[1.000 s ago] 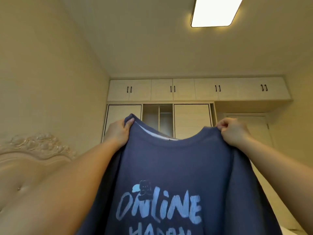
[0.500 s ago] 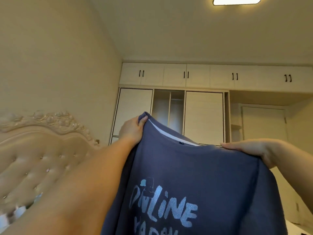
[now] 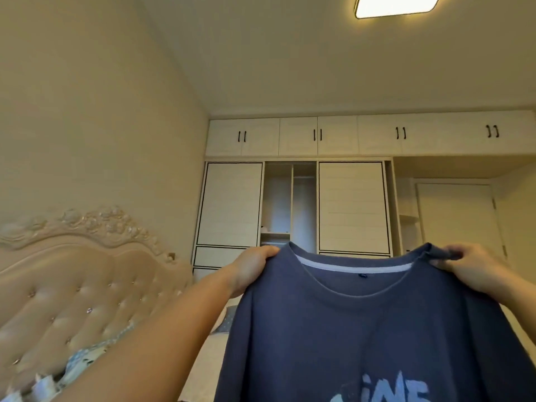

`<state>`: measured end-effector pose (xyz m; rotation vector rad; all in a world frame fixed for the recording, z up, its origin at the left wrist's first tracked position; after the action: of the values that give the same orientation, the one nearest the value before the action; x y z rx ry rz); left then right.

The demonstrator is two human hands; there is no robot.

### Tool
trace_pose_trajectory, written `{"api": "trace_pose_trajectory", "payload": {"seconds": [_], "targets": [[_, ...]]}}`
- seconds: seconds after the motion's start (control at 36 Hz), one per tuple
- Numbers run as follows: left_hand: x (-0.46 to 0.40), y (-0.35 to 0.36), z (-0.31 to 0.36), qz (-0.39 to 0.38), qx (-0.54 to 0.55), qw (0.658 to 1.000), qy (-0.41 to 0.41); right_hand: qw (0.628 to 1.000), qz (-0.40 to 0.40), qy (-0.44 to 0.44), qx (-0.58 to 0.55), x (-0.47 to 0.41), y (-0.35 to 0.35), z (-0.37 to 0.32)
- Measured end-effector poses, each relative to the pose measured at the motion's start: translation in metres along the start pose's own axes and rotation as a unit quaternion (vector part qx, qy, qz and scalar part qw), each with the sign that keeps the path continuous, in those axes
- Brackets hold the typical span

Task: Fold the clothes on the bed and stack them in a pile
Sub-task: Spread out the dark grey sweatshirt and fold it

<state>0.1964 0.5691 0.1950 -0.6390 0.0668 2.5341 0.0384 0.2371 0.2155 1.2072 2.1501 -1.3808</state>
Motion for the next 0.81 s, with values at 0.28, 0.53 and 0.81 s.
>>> {"api": "trace_pose_trajectory", "payload": {"seconds": [0.28, 0.53, 0.81], "targets": [[-0.005, -0.049, 0.019, 0.248, -0.191, 0.921, 0.233, 0.969, -0.174, 0.046, -0.170, 0.021, -0.001, -0.030], [0.006, -0.072, 0.031, 0.275, -0.289, 0.883, 0.246, 0.919, -0.336, -0.033, -0.204, 0.027, -0.018, -0.047], [0.018, -0.082, 0.049, 0.249, -0.363, 0.871, 0.219, 0.883, -0.396, -0.132, -0.215, 0.043, -0.041, -0.073]]}}
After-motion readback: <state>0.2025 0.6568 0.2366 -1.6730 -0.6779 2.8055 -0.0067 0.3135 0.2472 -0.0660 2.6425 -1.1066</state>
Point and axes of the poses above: each hand's wrist, its own x-axis away from the middle knuckle, its own y-axis out of the palm, z = x × y, the point moved 3 cm from there along -x, towards the middle knuckle, and after that the axes turned 12 degrees about x, right-handed, at the moved point
